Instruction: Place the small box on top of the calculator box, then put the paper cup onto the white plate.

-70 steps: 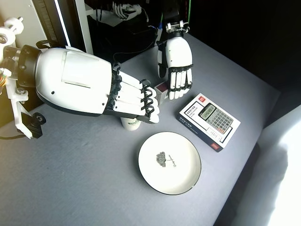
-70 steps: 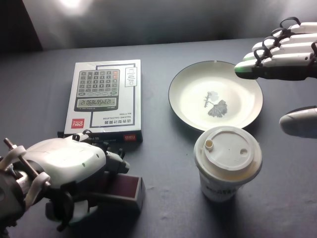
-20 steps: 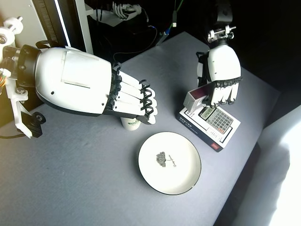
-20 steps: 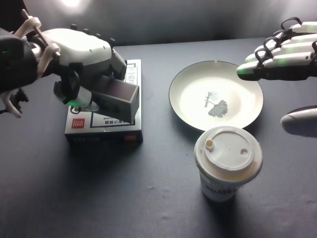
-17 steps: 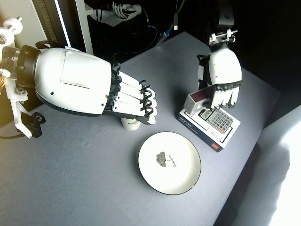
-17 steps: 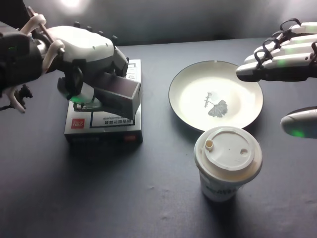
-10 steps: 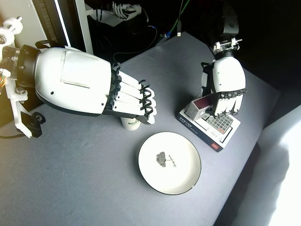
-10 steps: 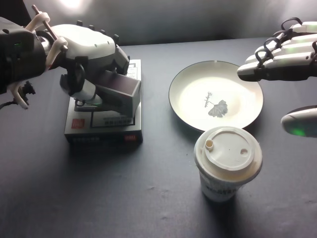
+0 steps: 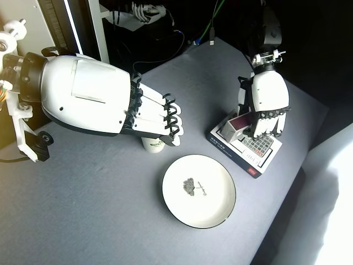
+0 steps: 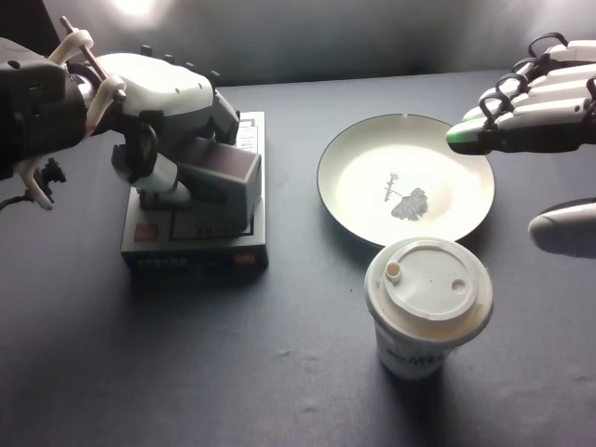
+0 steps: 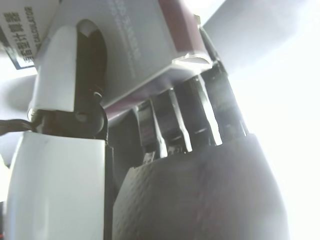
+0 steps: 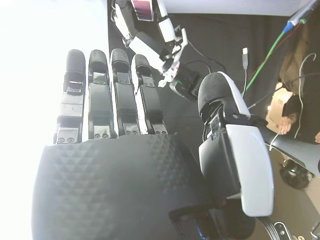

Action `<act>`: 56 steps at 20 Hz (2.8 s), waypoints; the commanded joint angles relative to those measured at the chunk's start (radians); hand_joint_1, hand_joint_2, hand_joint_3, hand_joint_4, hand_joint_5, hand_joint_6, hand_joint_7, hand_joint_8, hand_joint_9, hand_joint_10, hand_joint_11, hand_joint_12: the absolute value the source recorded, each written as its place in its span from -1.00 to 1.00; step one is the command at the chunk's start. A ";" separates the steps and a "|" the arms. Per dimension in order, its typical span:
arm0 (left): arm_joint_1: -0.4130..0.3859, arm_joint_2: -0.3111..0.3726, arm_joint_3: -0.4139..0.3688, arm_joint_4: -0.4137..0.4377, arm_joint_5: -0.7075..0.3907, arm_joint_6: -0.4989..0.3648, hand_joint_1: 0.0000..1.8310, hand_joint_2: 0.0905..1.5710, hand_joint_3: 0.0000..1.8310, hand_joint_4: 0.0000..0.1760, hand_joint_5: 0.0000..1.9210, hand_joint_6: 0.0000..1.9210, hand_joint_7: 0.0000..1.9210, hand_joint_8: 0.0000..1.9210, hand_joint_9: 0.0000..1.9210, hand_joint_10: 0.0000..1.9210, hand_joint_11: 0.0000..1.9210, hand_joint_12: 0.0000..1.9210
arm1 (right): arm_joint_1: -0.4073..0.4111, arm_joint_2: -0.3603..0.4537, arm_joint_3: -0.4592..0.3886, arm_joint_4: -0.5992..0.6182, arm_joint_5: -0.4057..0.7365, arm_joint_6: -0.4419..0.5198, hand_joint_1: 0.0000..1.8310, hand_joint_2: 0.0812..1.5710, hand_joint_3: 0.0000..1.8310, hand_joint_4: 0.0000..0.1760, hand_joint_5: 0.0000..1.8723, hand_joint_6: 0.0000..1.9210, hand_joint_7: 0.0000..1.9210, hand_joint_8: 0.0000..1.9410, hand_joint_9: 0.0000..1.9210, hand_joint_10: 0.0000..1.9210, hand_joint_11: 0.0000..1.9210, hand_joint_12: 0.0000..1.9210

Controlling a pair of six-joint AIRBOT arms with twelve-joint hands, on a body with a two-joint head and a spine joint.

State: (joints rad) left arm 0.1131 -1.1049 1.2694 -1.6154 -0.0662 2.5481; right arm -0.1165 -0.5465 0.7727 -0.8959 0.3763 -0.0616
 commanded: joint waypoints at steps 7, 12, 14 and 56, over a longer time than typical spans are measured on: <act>-0.009 0.013 0.002 0.004 -0.006 0.000 0.18 0.39 -1.00 -1.00 -0.51 -1.00 -0.43 -1.00 -0.41 -0.98 -0.92 0.14 | 0.009 0.013 -0.002 0.032 0.077 0.006 -0.90 0.69 -1.00 -1.00 -0.74 -1.00 -0.75 -1.00 -0.79 -1.00 -1.00 -0.39; -0.036 0.025 -0.009 0.014 -0.020 0.000 0.04 0.34 -1.00 -1.00 -0.69 -1.00 -0.62 -1.00 -0.61 -1.00 -1.00 -0.01 | -0.011 -0.010 0.036 0.032 0.163 -0.019 -0.84 0.67 -1.00 -1.00 -0.73 -1.00 -0.72 -1.00 -0.75 -0.99 -1.00 -0.33; -0.051 0.032 -0.020 0.016 -0.038 0.000 -0.04 0.33 -1.00 -1.00 -0.77 -1.00 -0.69 -1.00 -0.69 -1.00 -1.00 -0.14 | -0.015 -0.016 0.044 0.032 0.182 -0.013 -0.82 0.66 -1.00 -1.00 -0.73 -1.00 -0.73 -1.00 -0.75 -1.00 -1.00 -0.32; 0.360 0.538 -0.565 2.104 -0.459 -1.989 -0.75 0.30 -1.00 -1.00 -0.88 -1.00 -0.82 -1.00 -0.83 -0.99 -1.00 -0.66 | -0.128 -0.383 0.187 0.015 0.024 0.187 0.34 -0.06 -1.00 -1.00 -1.00 -1.00 -1.00 -1.00 -1.00 -1.00 -1.00 -1.00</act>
State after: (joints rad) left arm 0.4812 -0.5789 0.7071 0.5026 -0.4343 0.5655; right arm -0.2504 -0.9401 0.9615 -0.9092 0.3222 0.1173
